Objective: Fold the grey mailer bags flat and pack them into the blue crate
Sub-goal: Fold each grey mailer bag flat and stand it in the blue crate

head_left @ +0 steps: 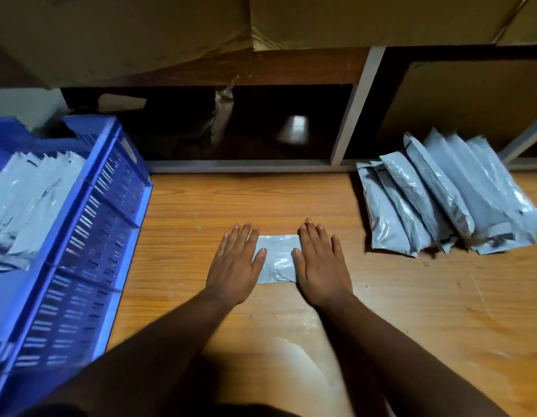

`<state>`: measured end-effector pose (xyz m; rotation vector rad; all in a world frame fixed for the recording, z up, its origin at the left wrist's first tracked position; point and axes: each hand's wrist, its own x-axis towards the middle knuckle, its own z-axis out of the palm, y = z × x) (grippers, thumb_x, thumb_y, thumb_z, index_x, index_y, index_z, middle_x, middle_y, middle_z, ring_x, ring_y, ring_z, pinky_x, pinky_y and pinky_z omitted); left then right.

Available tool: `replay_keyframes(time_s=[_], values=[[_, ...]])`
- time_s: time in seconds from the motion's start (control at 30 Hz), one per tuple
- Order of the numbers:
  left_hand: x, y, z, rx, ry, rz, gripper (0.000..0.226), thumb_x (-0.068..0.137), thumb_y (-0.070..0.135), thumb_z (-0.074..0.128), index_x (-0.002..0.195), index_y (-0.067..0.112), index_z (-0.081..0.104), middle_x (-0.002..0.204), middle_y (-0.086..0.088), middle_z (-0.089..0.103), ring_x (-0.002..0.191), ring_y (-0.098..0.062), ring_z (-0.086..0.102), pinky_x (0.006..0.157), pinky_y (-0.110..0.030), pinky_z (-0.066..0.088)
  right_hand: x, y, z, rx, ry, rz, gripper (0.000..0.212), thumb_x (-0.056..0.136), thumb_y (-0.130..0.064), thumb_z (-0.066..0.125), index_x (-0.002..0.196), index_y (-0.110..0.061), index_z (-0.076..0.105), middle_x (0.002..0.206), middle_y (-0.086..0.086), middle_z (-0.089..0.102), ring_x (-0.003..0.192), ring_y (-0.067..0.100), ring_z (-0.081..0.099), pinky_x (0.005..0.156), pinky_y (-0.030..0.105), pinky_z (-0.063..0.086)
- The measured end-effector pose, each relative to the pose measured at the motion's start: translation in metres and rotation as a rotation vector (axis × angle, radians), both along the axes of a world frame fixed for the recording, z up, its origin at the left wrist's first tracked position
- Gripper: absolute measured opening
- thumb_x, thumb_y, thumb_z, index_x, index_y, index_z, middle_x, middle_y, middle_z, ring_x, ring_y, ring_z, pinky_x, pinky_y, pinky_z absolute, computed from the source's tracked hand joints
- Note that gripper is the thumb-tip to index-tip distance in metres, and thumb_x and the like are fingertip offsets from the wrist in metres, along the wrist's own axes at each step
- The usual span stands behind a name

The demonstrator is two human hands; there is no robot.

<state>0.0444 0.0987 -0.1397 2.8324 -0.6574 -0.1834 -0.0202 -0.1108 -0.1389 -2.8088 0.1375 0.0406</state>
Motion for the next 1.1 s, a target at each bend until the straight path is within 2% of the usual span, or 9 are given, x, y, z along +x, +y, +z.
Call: replay_keyframes(time_s=[0.17,0.23,0.33,0.4,0.43,0.5,0.77,0.87,1.1], values=[[0.004,0.007,0.008,-0.096,0.15,-0.005,0.093,0.088,0.08,-0.006,0.163,0.03,0.017,0.172,0.006,0.006,0.158,-0.014,-0.005,0.125,-0.036,-0.009,-0.001,-0.005,0.008,0.11,0.031,0.011,0.067,0.107,-0.056,0.013,0.163,-0.021,0.021,0.173,-0.002,0.012,0.159,0.021,0.002,0.127,0.047,-0.002],[0.006,0.012,0.021,-0.109,0.208,-0.019,0.081,0.093,0.079,0.02,0.156,0.031,0.036,0.169,0.006,0.02,0.157,-0.013,0.006,0.124,-0.042,-0.009,-0.003,-0.007,0.017,0.144,0.023,0.032,0.06,0.105,-0.056,0.033,0.153,-0.02,0.042,0.163,-0.001,0.035,0.155,0.026,0.02,0.125,0.052,0.012],[0.012,0.023,0.049,-0.128,0.284,-0.056,0.048,0.092,0.062,0.061,0.128,0.03,0.062,0.142,0.011,0.055,0.139,-0.009,0.041,0.123,-0.049,-0.006,-0.007,-0.002,0.032,0.223,-0.043,0.043,0.05,0.089,-0.058,0.059,0.122,-0.021,0.061,0.121,-0.003,0.062,0.12,0.023,0.055,0.106,0.046,0.038],[0.021,0.031,0.069,-0.182,0.389,-0.083,0.04,0.084,0.056,0.075,0.115,0.031,0.067,0.118,0.016,0.066,0.115,-0.005,0.058,0.124,-0.049,0.021,-0.01,0.0,0.041,0.334,-0.03,0.059,0.051,0.081,-0.055,0.07,0.121,-0.025,0.062,0.115,-0.008,0.06,0.108,0.015,0.058,0.096,0.037,0.044],[0.025,0.037,0.078,-0.215,0.444,-0.097,0.04,0.08,0.051,0.08,0.113,0.031,0.069,0.112,0.017,0.067,0.106,-0.004,0.062,0.114,-0.045,0.04,-0.01,0.002,0.045,0.378,-0.021,0.078,0.052,0.08,-0.053,0.074,0.124,-0.027,0.063,0.114,-0.011,0.057,0.107,0.013,0.057,0.092,0.034,0.046],[0.034,0.047,0.093,-0.226,0.497,-0.139,0.039,0.079,0.045,0.083,0.114,0.031,0.071,0.108,0.018,0.069,0.098,-0.001,0.064,0.093,-0.039,0.056,-0.006,0.007,0.055,0.42,-0.034,0.127,0.05,0.081,-0.046,0.079,0.126,-0.028,0.066,0.109,-0.012,0.053,0.104,0.011,0.056,0.088,0.034,0.048],[0.045,0.097,0.167,-0.272,0.144,-0.251,0.02,0.084,0.037,0.081,0.099,0.032,0.069,0.094,0.018,0.063,0.083,-0.004,0.059,0.074,-0.033,0.049,0.024,0.061,0.134,0.341,-0.408,0.192,0.02,0.084,-0.02,0.077,0.101,-0.025,0.067,0.106,-0.009,0.063,0.099,0.018,0.059,0.086,0.04,0.048],[0.051,0.136,0.206,-0.371,-0.008,-0.28,0.027,0.087,0.046,0.074,0.106,0.028,0.071,0.103,0.015,0.067,0.095,-0.007,0.061,0.082,-0.037,0.052,0.031,0.096,0.174,0.296,-0.535,0.167,0.017,0.086,-0.021,0.078,0.099,-0.023,0.067,0.102,-0.009,0.064,0.096,0.018,0.06,0.082,0.043,0.049],[0.072,0.27,0.267,-0.553,-0.356,-0.247,0.033,0.088,0.03,0.081,0.117,0.015,0.075,0.118,-0.001,0.069,0.113,-0.016,0.063,0.099,-0.028,0.045,0.046,0.214,0.251,0.329,-0.672,0.29,0.015,0.087,-0.022,0.08,0.097,-0.017,0.07,0.099,-0.004,0.068,0.093,0.019,0.064,0.078,0.045,0.052]])
